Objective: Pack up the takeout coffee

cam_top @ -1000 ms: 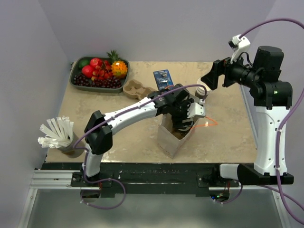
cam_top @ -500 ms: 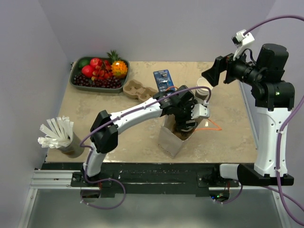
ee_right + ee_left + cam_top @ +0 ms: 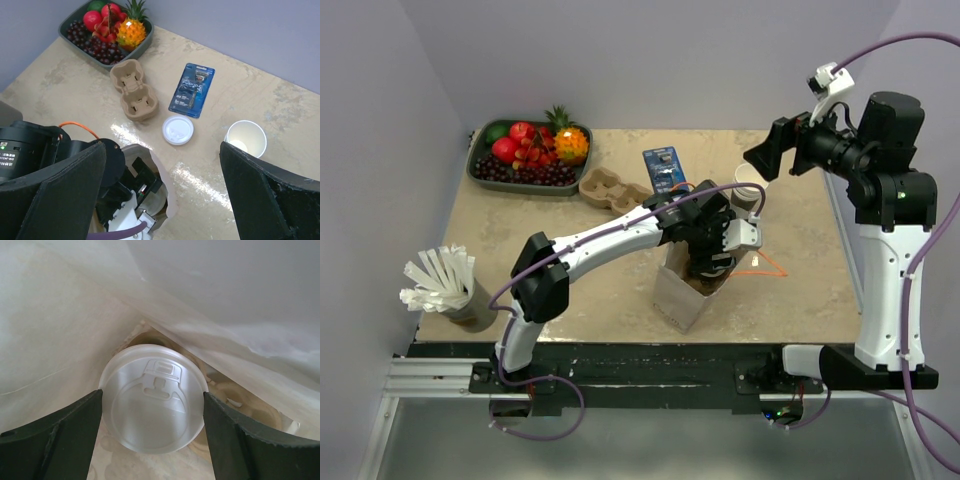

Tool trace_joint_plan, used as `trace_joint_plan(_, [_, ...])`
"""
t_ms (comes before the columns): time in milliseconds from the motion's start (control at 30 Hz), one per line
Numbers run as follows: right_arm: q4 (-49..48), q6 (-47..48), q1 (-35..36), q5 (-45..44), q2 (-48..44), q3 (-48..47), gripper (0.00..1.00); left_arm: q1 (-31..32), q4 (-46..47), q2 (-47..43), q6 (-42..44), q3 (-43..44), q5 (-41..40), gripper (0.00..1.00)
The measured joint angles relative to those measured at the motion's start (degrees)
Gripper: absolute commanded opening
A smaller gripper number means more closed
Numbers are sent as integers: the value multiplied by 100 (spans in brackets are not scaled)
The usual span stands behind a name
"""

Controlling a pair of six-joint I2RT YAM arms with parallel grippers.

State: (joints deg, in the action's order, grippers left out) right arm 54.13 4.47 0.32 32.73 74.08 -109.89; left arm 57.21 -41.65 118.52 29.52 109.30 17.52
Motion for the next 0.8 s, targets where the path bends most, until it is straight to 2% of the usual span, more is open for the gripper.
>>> trace_joint_plan(133, [-92, -46, 0, -2, -2, 0, 99, 7, 24, -4, -2, -2, -11, 65])
trace_joint_plan(167, [-114, -48, 0, -2, -2, 0, 99, 9, 46, -11, -4, -11, -26, 78])
trace_joint_plan(200, [-129, -57, 0, -4, -2, 0, 99, 9, 70, -24, -4, -33, -44, 85])
trace_joint_plan(333, [-146, -66, 0, -11, -11, -2, 99, 9, 107, -35, -4, -46, -142, 99])
trace_joint_plan(800, [-229, -149, 0, -17, -109, -44, 99, 2, 175, -262, -44, -219, -256, 99])
